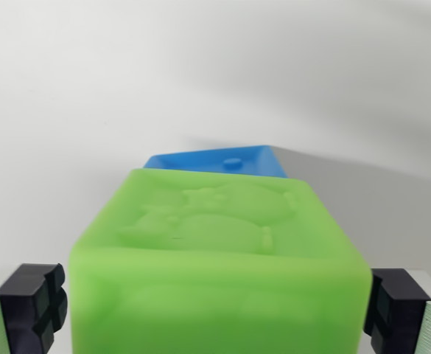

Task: Stack cube

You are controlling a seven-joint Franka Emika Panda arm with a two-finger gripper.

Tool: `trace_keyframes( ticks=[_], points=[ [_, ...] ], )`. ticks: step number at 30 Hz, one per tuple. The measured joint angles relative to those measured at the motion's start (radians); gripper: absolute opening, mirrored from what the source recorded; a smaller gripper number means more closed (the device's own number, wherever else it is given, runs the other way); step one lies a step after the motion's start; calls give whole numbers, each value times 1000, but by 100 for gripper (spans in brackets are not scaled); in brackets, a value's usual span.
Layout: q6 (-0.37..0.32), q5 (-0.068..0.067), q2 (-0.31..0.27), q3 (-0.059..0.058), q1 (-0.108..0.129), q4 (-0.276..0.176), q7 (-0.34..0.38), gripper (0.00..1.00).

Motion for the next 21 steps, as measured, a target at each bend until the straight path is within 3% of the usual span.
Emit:
trace_keyframes(
  ticks=[7,21],
  points=[
    [-10,0,-11,-1,1,-1,0,100],
    [-86,-9,-100,-6,4,-10,6,100]
  ],
)
